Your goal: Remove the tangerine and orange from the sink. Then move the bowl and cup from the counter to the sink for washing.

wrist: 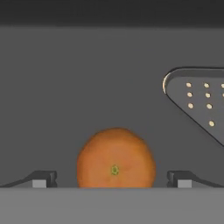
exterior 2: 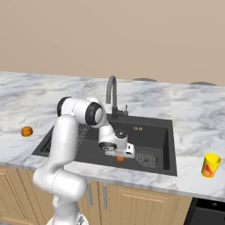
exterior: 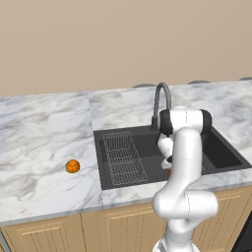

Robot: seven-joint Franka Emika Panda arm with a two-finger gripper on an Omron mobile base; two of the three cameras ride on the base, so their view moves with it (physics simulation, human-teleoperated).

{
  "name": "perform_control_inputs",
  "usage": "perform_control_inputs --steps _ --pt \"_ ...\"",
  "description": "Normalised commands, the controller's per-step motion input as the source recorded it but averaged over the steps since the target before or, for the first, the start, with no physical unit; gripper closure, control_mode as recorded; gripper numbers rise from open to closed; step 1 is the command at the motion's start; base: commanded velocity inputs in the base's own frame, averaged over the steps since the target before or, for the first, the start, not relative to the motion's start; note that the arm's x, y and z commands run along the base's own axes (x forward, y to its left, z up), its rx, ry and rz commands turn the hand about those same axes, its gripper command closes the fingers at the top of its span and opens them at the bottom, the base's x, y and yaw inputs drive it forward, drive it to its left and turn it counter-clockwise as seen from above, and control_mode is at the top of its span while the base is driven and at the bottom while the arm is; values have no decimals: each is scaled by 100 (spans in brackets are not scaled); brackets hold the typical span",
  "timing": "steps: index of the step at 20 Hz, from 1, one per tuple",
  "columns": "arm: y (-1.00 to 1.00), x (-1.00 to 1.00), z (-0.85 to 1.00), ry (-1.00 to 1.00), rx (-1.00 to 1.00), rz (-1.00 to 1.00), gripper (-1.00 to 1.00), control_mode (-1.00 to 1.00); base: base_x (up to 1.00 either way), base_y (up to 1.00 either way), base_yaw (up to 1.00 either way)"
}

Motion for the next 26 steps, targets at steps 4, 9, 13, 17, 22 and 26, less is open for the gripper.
perform_control_inputs --steps 4,9,13,17,22,26 --pt "-7 22 -17 2 0 0 -100 -100 0 0 0" --pt "-5 13 -17 1 0 0 -100 -100 0 0 0" --pt "-4 10 -16 0 0 0 -100 -100 0 0 0" --pt "-2 4 -15 0 0 0 100 -100 0 0 0" --pt "-6 -1 -6 0 0 0 100 -100 0 0 0" --pt "-9 -13 0 0 0 0 100 -100 0 0 0"
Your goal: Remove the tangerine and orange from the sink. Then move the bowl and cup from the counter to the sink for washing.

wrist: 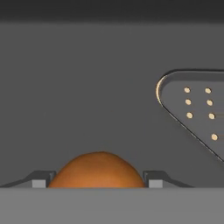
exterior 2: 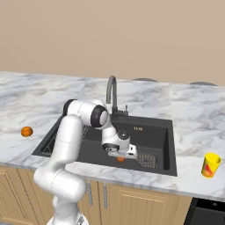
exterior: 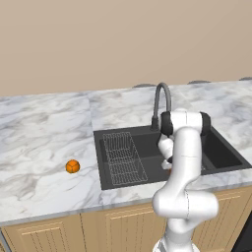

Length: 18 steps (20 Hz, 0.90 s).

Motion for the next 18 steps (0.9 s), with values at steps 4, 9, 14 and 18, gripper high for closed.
perform_control_inputs --steps 4,9,14,18 --pt "-5 -18 14 0 0 0 100 -100 0 0 0" --pt "0 -14 28 0 0 0 100 -100 0 0 0" --pt "0 -5 41 0 0 0 100 -100 0 0 0" --pt "0 -5 48 0 0 0 100 -100 0 0 0"
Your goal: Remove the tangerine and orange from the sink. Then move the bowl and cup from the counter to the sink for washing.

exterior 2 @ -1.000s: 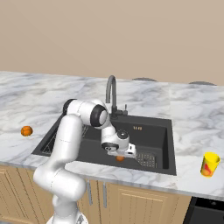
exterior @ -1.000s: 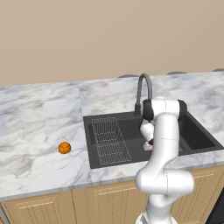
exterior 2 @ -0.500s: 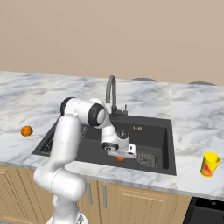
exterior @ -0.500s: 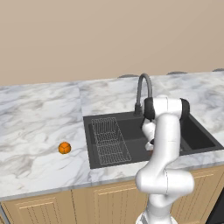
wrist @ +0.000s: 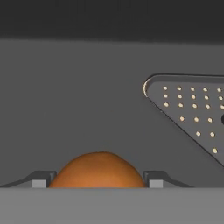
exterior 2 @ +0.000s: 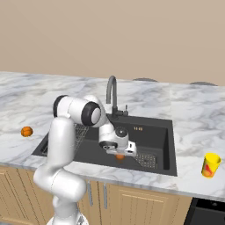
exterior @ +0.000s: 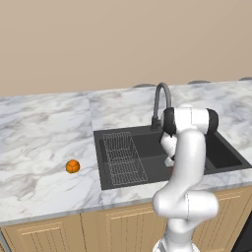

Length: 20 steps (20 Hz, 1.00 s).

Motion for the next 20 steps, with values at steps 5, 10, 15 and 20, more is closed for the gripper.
perform_control_inputs --steps 5,10,15,20 --pt "0 -4 55 0 0 0 100 -100 0 0 0" --pt "0 -6 57 0 0 0 100 -100 0 0 0" --pt "0 -5 60 1 0 0 100 -100 0 0 0" --pt "0 -6 59 7 0 0 100 -100 0 0 0"
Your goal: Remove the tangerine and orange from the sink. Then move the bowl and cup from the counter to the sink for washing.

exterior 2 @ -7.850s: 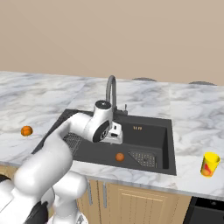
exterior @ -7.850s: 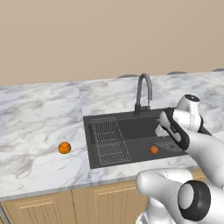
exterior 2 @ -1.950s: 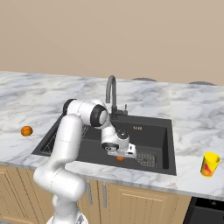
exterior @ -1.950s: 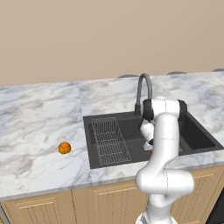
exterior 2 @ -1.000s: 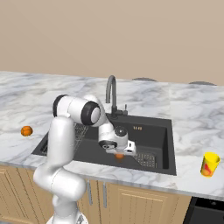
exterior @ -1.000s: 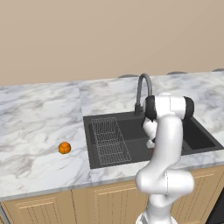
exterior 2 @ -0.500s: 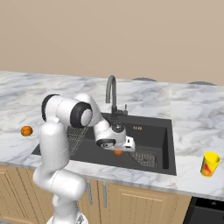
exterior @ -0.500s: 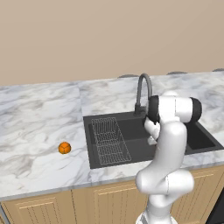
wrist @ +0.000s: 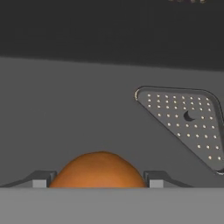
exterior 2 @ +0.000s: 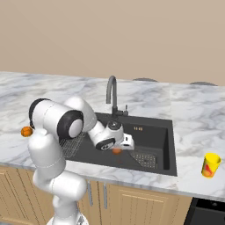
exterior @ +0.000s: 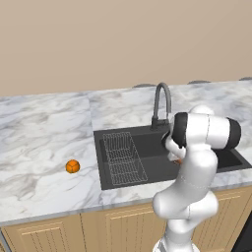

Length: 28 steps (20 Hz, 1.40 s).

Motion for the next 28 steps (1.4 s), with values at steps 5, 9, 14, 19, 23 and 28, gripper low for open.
perform_control_inputs --steps 5,9,14,19,23,28 --pt "0 -7 61 8 0 0 100 -100 0 0 0" --pt "0 -2 67 6 0 0 100 -100 0 0 0" --pt "0 -3 66 14 0 0 100 -100 0 0 0" --pt "1 -24 52 11 0 0 100 -100 0 0 0" --pt "12 -32 43 8 2 0 100 -100 0 0 0" --pt "31 -30 24 2 2 0 100 -100 0 0 0"
